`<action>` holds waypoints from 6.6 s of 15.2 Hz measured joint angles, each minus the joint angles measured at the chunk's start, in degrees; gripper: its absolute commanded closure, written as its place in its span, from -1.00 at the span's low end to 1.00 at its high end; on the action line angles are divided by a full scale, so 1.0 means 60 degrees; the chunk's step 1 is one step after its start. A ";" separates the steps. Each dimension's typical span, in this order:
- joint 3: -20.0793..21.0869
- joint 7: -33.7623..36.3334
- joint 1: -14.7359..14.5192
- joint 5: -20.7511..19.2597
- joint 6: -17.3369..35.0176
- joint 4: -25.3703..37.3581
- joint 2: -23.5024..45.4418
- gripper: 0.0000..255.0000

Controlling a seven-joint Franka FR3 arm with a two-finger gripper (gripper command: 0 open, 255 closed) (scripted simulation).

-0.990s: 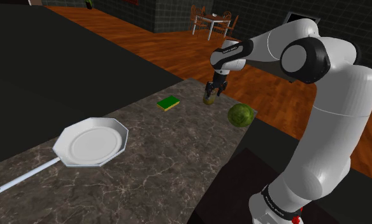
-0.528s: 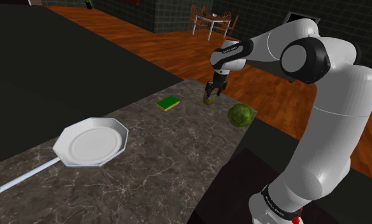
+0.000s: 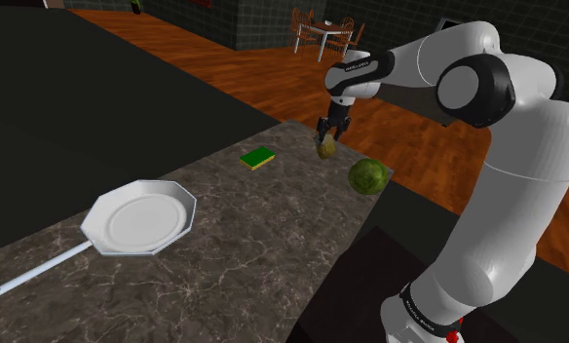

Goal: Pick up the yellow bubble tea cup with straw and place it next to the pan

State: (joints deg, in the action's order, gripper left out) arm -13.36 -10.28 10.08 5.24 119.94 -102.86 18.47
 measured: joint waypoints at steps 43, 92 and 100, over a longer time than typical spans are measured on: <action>0.0534 0.1868 -0.1034 -0.0729 -0.3570 0.0936 -0.2730 1.00; 0.6172 1.1733 -0.5262 -0.0722 -0.2731 -0.0123 -0.3076 1.00; 0.6190 1.1773 -0.5281 -0.0774 -0.1724 -0.1001 -0.2940 1.00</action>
State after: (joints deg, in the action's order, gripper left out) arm 23.78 60.35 -21.60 0.60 109.59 -108.87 0.83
